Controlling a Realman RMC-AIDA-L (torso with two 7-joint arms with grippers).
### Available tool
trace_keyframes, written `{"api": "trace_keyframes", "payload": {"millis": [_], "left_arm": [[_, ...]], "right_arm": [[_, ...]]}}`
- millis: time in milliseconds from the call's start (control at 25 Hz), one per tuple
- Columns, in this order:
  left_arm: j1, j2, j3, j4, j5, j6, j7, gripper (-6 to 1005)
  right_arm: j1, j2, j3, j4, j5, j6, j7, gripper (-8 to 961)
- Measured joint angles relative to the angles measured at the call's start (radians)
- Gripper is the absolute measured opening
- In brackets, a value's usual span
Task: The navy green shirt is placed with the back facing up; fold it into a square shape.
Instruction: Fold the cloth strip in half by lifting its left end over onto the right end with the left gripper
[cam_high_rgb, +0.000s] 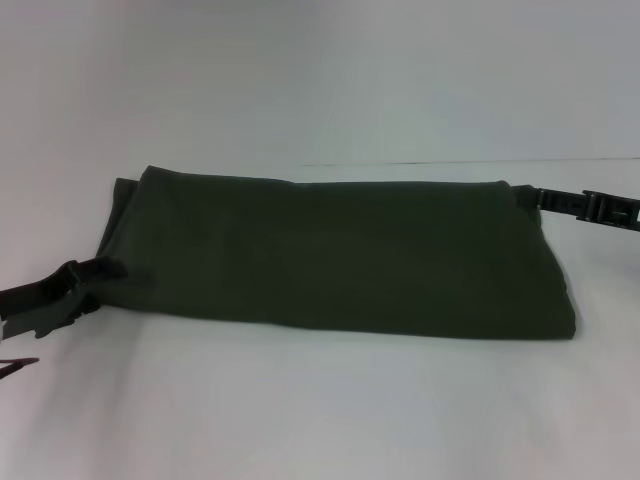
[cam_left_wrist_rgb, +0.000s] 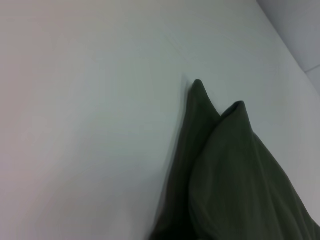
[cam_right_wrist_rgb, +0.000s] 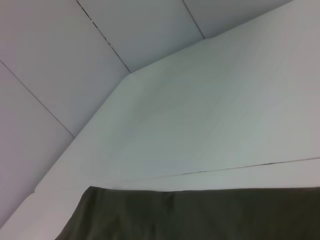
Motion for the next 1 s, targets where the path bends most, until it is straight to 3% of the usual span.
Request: {"api": "trace_keyframes", "payload": {"millis": [1000], "left_arm": [[0.006,-0.002,0.005,0.0,0.022,-0.027,0.0,723]], "right_arm": [[0.001,0.0,0.0,0.0,0.0,-0.002,0.0,758]]}}
